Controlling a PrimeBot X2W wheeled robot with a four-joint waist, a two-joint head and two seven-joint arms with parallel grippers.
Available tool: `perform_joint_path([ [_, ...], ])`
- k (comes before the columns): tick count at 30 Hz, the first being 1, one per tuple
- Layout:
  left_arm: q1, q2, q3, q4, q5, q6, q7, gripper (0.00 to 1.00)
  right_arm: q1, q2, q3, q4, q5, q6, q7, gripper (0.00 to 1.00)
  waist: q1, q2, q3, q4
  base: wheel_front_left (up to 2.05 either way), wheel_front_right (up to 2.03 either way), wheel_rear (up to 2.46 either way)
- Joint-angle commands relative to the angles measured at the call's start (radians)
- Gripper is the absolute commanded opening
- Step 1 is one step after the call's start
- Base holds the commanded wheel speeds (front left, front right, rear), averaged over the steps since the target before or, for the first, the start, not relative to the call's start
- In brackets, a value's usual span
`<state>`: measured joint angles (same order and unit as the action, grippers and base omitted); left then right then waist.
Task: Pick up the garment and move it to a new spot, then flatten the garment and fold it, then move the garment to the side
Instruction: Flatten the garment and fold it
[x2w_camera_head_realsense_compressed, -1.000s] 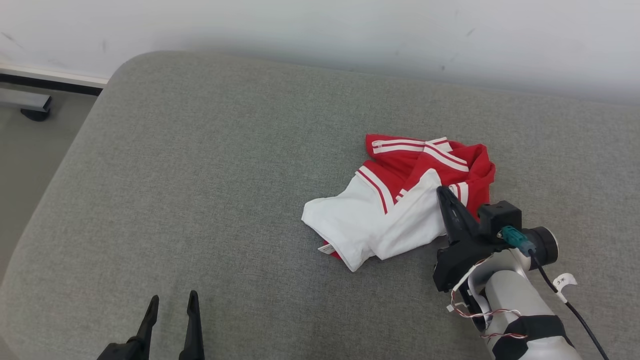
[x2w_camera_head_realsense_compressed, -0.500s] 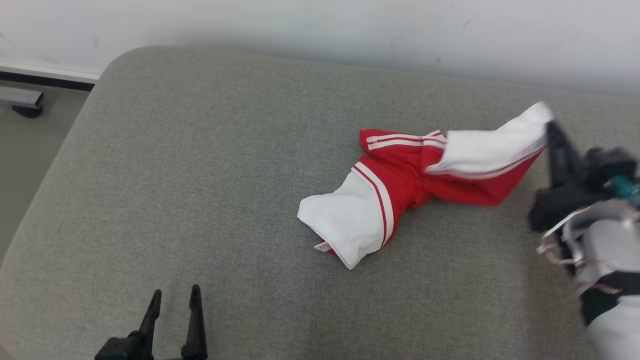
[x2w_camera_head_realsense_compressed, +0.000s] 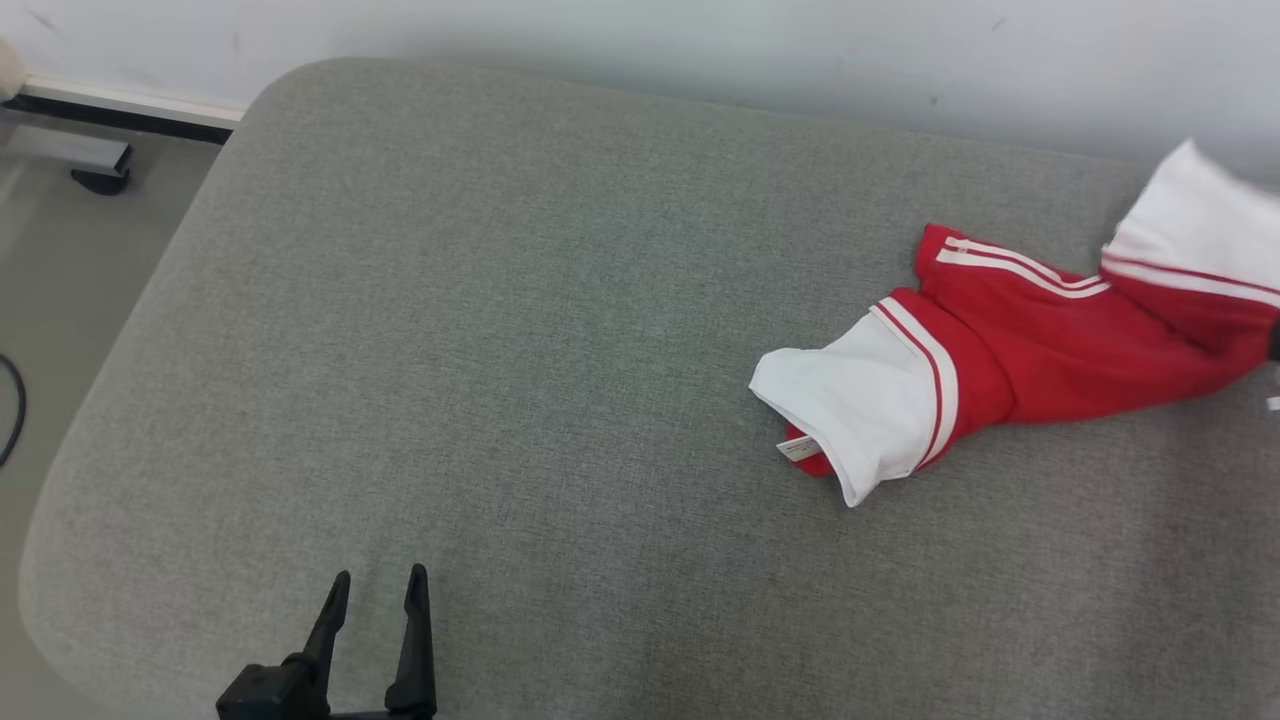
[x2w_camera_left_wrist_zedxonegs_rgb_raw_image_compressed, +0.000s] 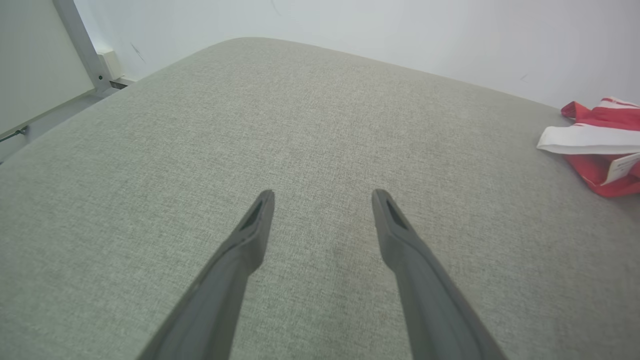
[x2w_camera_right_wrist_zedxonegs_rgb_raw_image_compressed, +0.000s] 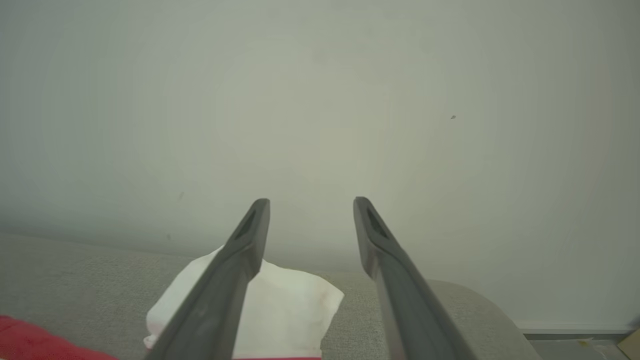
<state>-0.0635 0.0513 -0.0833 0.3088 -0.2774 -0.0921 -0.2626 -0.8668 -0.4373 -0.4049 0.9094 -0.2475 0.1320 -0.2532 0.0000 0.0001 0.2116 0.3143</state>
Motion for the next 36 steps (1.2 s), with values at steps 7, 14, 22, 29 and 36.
perform_joint_path([
  [7, 0.005, -0.002, 0.017, -0.006, 0.002, 0.008, -0.003, 1.00, 0.059, 0.148, 0.057, -0.034, 0.004, -0.002, -0.012, 1.00, 0.0000, -0.0001, -0.006, -0.046, 0.00, 0.00, 0.00],
  [14, -0.014, -0.001, 0.011, -0.001, -0.002, 0.007, -0.003, 1.00, 0.166, 0.263, 0.325, -0.128, 0.147, -0.002, -0.012, 1.00, 0.0000, -0.0001, -0.012, -0.075, 0.00, 0.00, 0.00],
  [22, 0.004, -0.001, 0.004, 0.007, -0.014, 0.011, -0.003, 1.00, 0.214, 0.311, 0.699, -0.134, 0.322, -0.002, -0.007, 1.00, 0.0000, -0.0001, -0.034, -0.073, 0.00, 0.00, 0.00],
  [29, 0.023, -0.001, 0.006, 0.014, -0.031, 0.011, -0.003, 1.00, 0.208, 0.302, 0.873, -0.098, 0.427, -0.002, 0.102, 1.00, 0.0000, -0.0001, -0.045, -0.061, 0.00, 0.00, 0.00],
  [36, 0.023, -0.001, -0.006, 0.021, -0.046, 0.015, -0.003, 1.00, 0.191, 0.285, 0.916, -0.035, 0.438, -0.002, 0.172, 1.00, 0.0000, -0.0001, -0.053, -0.048, 0.00, 0.00, 0.00],
])
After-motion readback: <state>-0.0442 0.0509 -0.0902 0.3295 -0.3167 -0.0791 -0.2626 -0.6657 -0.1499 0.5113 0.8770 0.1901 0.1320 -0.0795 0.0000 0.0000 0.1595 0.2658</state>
